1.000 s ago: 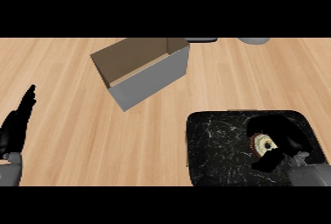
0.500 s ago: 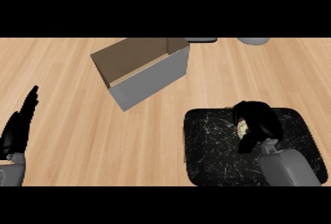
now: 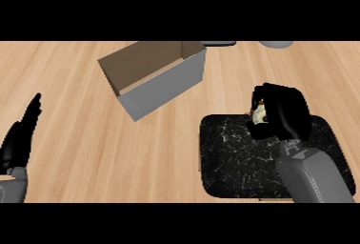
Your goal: Pick the cupcake from the tray and place it in the cardboard box
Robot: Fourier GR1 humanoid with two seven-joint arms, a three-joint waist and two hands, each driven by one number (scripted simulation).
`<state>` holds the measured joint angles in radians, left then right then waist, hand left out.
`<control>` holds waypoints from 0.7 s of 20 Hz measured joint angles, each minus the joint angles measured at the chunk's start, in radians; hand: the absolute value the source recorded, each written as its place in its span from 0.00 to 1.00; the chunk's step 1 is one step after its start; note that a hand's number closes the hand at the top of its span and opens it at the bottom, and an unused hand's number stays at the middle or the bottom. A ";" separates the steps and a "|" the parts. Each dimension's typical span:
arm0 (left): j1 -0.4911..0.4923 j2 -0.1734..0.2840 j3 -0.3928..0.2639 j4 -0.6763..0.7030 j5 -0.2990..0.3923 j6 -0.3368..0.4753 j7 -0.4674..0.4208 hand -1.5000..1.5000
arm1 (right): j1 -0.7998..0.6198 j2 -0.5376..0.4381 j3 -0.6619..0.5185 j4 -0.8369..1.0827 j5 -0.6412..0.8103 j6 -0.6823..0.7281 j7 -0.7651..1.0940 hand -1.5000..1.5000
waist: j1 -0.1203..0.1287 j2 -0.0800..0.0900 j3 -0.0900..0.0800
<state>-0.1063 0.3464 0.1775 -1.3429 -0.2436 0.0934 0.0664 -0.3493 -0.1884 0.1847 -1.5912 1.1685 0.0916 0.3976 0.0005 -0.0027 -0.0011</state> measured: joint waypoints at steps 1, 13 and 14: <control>-0.003 0.002 0.004 0.003 0.001 -0.001 0.001 0.50 | -0.012 -0.002 0.001 -0.019 0.001 -0.006 -0.011 1.00 | 0.000 0.000 0.000; -0.004 -0.007 0.005 -0.015 -0.011 -0.010 0.006 0.50 | -0.329 0.149 0.001 0.063 -0.087 0.016 0.021 1.00 | 0.014 0.004 0.001; -0.005 -0.008 0.004 -0.015 -0.012 -0.011 0.004 0.50 | -0.365 0.157 0.003 0.098 -0.111 -0.004 0.040 1.00 | 0.017 0.005 0.001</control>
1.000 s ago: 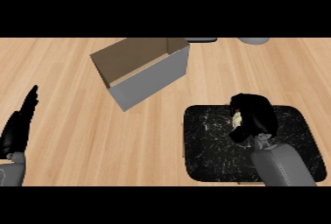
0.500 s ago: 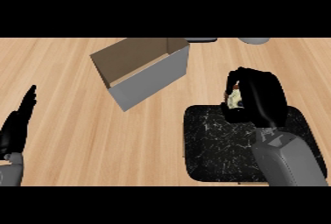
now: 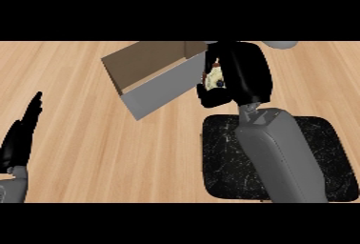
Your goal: Pick the cupcake from the tray and place it in the cardboard box
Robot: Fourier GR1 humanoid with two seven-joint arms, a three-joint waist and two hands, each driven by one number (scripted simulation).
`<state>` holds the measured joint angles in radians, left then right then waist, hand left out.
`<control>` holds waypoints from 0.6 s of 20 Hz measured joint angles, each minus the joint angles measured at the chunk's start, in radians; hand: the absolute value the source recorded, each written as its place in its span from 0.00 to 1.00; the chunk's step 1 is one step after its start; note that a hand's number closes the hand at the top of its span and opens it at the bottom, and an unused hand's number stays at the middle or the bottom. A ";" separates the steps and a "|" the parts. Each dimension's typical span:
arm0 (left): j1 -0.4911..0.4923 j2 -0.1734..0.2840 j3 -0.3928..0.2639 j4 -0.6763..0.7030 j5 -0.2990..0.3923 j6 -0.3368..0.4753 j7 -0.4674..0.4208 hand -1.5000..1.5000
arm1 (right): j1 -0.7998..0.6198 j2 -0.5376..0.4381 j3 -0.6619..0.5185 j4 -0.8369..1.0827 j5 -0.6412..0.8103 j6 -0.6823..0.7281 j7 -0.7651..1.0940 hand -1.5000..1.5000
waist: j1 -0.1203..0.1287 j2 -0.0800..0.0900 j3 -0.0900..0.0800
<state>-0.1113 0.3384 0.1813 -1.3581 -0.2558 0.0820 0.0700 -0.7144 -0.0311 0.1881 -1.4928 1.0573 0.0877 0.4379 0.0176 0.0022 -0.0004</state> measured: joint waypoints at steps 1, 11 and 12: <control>-0.004 0.002 0.000 -0.001 0.001 -0.005 0.002 0.50 | -0.041 0.007 -0.004 0.044 -0.021 -0.024 0.016 1.00 | 0.004 0.001 0.000; -0.042 -0.003 -0.009 0.019 -0.012 -0.012 0.009 0.50 | -0.394 0.029 -0.066 0.510 -0.236 -0.244 0.065 1.00 | 0.025 0.008 0.000; -0.039 -0.003 -0.009 0.010 -0.011 -0.015 0.011 0.50 | -0.414 0.029 -0.072 0.561 -0.254 -0.273 0.051 1.00 | 0.031 0.009 0.000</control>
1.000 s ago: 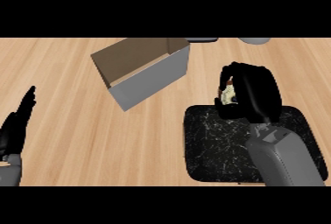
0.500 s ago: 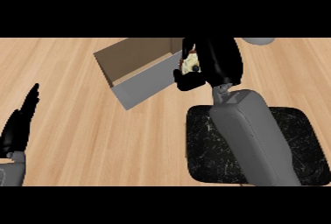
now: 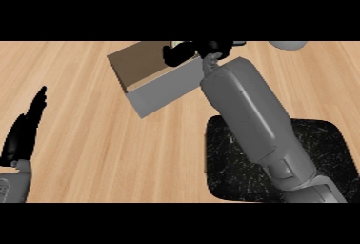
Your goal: Pick the cupcake from the tray and place it in the cardboard box
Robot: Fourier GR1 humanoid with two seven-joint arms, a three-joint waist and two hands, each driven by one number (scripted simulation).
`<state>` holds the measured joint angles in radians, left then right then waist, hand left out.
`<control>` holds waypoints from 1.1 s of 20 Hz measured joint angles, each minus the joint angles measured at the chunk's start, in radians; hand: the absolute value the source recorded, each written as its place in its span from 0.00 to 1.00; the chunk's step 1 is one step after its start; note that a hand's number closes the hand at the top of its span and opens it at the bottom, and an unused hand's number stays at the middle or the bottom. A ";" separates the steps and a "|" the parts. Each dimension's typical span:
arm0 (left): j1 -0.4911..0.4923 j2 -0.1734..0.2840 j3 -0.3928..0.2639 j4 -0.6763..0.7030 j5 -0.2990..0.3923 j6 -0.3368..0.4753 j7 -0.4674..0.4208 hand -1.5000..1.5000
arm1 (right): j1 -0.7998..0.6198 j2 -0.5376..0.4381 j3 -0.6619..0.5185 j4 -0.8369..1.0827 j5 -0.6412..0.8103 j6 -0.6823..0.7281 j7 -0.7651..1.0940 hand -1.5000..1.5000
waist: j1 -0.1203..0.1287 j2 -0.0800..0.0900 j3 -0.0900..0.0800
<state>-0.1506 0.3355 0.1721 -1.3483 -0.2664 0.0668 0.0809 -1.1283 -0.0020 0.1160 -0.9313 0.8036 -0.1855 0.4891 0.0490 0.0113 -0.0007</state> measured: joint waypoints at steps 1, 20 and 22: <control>0.002 -0.002 -0.002 -0.007 0.000 -0.001 0.004 0.50 | -0.024 0.001 -0.001 0.051 -0.021 -0.019 -0.013 1.00 | 0.004 0.001 0.000; -0.060 -0.019 -0.038 0.010 -0.015 -0.019 -0.023 0.50 | -0.233 0.002 -0.084 0.632 -0.225 -0.263 -0.110 0.00 | 0.086 0.034 -0.001; -0.056 -0.021 -0.039 0.008 -0.016 -0.019 -0.027 0.50 | -0.235 0.002 -0.101 0.647 -0.244 -0.279 -0.142 0.00 | 0.087 0.035 0.000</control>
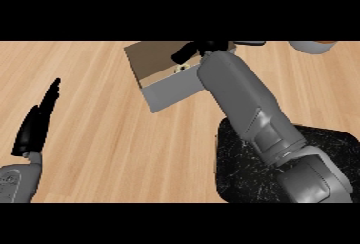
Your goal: Pick the cupcake from the tray and place it in the cardboard box
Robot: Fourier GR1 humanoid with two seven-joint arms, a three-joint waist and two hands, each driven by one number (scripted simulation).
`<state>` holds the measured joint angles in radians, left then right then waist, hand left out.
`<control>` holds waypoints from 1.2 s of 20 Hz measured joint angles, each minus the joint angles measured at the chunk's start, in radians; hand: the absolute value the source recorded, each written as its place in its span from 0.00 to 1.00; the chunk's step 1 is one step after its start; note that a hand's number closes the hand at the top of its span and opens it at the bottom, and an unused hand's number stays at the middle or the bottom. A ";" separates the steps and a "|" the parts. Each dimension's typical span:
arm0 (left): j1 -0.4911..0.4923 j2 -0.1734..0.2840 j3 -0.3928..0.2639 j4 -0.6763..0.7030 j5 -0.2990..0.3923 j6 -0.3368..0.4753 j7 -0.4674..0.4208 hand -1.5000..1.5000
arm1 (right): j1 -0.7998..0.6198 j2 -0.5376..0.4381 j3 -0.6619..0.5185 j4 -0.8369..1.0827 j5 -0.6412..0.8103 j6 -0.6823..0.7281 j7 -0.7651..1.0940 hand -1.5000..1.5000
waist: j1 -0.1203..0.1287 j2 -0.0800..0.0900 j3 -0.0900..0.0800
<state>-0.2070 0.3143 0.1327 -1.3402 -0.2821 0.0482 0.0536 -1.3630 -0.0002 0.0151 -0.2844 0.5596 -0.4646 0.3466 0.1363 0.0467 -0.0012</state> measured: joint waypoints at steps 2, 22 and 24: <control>-0.004 -0.004 -0.005 0.005 -0.004 0.001 0.000 0.50 | -0.004 0.000 -0.006 0.009 -0.016 -0.024 -0.033 0.00 | 0.004 0.001 0.000; 0.053 0.015 0.062 0.036 0.012 0.019 -0.016 0.50 | 0.081 -0.073 -0.235 -0.090 -0.278 -0.153 -0.454 0.00 | -0.095 -0.033 0.001; 0.060 0.019 0.070 0.035 0.012 0.021 -0.013 0.50 | 0.114 -0.096 -0.242 -0.109 -0.290 -0.127 -0.465 0.00 | -0.108 -0.038 0.001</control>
<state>-0.1474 0.3331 0.2025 -1.3048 -0.2697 0.0688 0.0408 -1.2486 -0.0959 -0.2270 -0.3934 0.2695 -0.5914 -0.1188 0.0283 0.0088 0.0002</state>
